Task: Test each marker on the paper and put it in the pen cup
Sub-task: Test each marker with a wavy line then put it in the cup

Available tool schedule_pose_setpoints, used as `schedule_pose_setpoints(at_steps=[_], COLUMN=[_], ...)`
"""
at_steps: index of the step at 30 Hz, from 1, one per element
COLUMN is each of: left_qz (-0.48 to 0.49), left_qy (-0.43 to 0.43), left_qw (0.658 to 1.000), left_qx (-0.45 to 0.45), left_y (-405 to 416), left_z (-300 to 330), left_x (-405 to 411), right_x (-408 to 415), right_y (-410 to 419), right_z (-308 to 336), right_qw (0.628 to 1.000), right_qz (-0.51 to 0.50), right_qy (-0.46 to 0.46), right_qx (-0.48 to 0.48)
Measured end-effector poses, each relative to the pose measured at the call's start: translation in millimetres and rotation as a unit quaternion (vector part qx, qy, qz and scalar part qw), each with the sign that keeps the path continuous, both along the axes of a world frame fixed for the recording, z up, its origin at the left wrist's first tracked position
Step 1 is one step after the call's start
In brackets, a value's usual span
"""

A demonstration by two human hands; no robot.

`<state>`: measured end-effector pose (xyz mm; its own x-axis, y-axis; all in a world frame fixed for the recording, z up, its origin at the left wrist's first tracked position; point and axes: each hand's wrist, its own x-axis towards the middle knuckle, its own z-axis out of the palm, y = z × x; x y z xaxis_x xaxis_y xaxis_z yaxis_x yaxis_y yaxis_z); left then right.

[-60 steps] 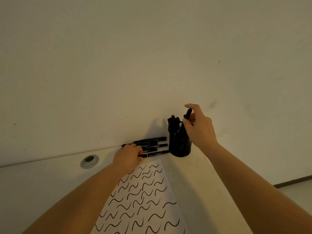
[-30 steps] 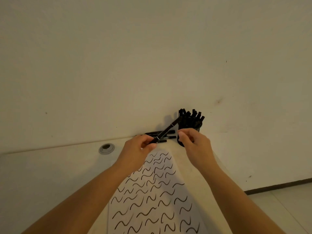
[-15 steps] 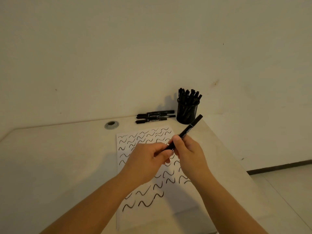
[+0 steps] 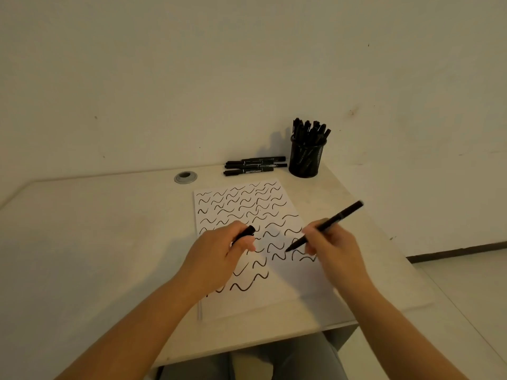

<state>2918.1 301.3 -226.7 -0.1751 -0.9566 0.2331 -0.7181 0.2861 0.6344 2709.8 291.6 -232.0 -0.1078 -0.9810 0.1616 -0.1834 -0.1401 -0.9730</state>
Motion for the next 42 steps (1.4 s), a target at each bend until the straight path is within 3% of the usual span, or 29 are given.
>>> schedule_pose_setpoints(at_steps=[3, 8, 14, 23, 28, 35, 42], left_qz=[-0.032, -0.031, -0.025, -0.03, -0.018, 0.004, 0.008], left_qy=[-0.01, 0.007, 0.008, 0.02, 0.027, 0.051, 0.028], left_qw=[0.999, 0.999, 0.999, 0.999, 0.999, 0.999, 1.0], left_qx=[0.031, 0.041, 0.018, 0.019, 0.011, -0.005, -0.001], left_y=[-3.4, -0.9, -1.8, -0.5, -1.0, -2.7, -2.7], left_z=[-7.0, -22.0, -26.0, -24.6, -26.5, -25.2, -26.0], left_x=[-8.1, -9.1, -8.7, -9.0, -7.2, -0.9, 2.4], right_x=[3.2, -2.0, 1.1, -3.9, 3.7, 17.8, 26.8], right_y=[13.8, 17.4, 19.1, 17.7, 11.1, -16.5, -30.9], right_z=[-13.6, -22.5, -26.0, -26.8, -15.4, 3.9, -5.2], right_qw=[0.997, 0.998, 0.991, 0.989, 0.995, 0.997, 0.969], right_qz=[0.068, 0.024, 0.073, -0.017, 0.014, 0.037, 0.111], right_qy=[0.043, 0.052, 0.114, 0.142, 0.066, -0.058, -0.221], right_qx=[-0.015, -0.028, -0.016, -0.04, -0.075, -0.043, -0.002])
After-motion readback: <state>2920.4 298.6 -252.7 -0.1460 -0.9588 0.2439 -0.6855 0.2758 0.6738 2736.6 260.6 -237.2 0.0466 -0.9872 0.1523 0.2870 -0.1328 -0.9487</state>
